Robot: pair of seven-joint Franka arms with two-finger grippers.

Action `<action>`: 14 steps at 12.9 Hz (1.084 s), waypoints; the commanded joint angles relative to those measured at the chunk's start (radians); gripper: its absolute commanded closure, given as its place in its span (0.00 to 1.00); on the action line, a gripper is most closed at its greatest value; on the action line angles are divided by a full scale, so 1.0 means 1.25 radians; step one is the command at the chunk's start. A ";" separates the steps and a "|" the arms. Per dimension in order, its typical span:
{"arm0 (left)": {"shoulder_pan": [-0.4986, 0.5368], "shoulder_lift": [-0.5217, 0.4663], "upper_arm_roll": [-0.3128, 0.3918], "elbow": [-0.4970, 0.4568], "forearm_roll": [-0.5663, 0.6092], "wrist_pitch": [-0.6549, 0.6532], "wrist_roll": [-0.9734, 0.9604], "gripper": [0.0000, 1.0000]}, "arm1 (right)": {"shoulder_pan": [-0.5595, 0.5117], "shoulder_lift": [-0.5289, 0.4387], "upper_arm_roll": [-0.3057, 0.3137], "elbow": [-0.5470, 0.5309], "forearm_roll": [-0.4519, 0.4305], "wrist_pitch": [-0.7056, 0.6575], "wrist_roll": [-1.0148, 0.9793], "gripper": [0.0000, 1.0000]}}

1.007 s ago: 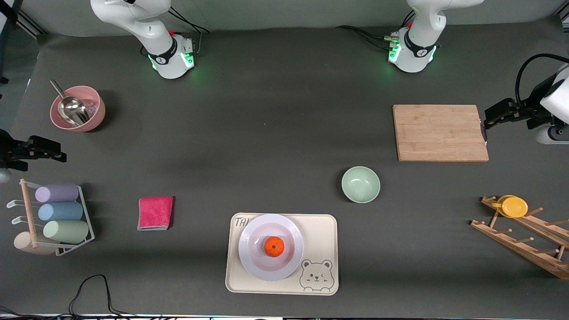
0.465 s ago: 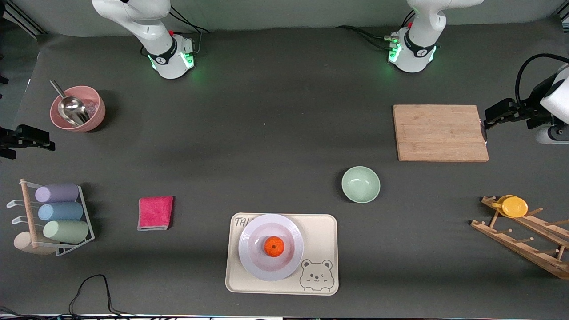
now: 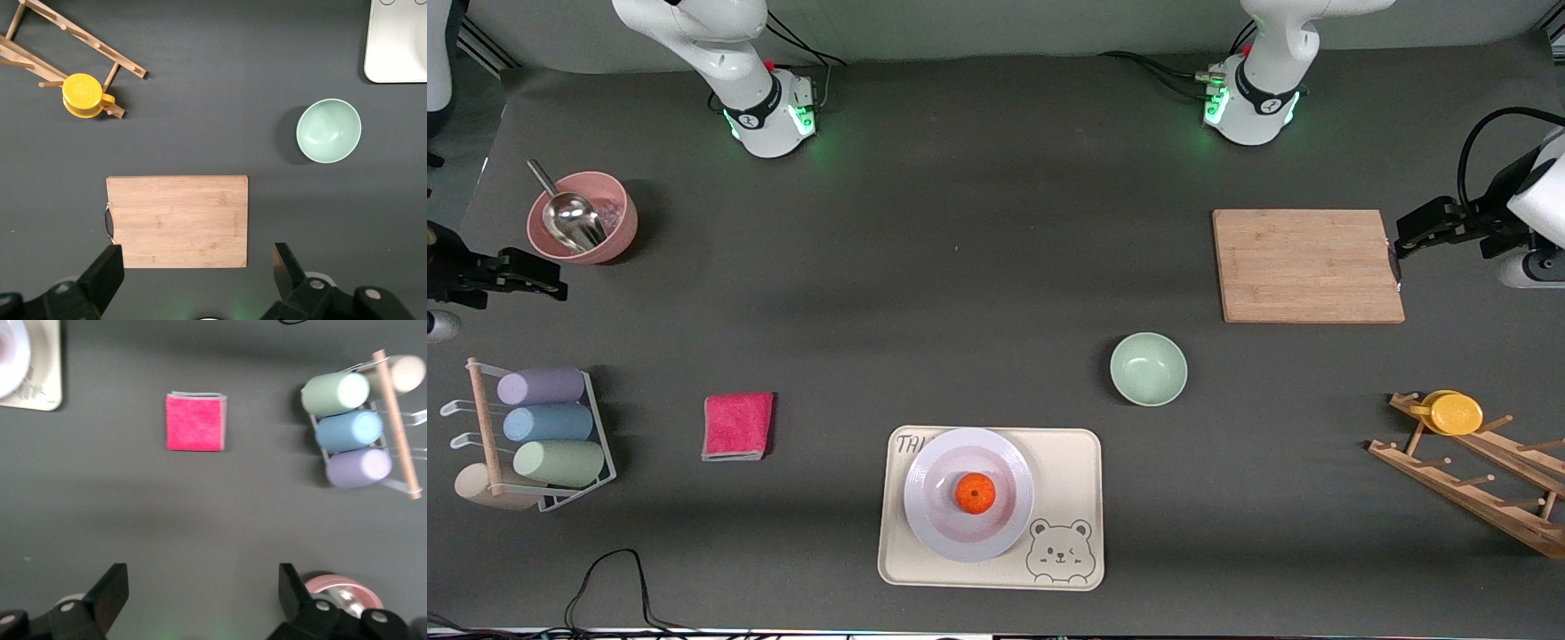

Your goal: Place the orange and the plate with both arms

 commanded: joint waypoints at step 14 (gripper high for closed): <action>-0.002 -0.015 0.004 -0.005 -0.011 -0.011 0.000 0.00 | 0.072 -0.029 -0.029 -0.069 0.036 0.051 0.140 0.00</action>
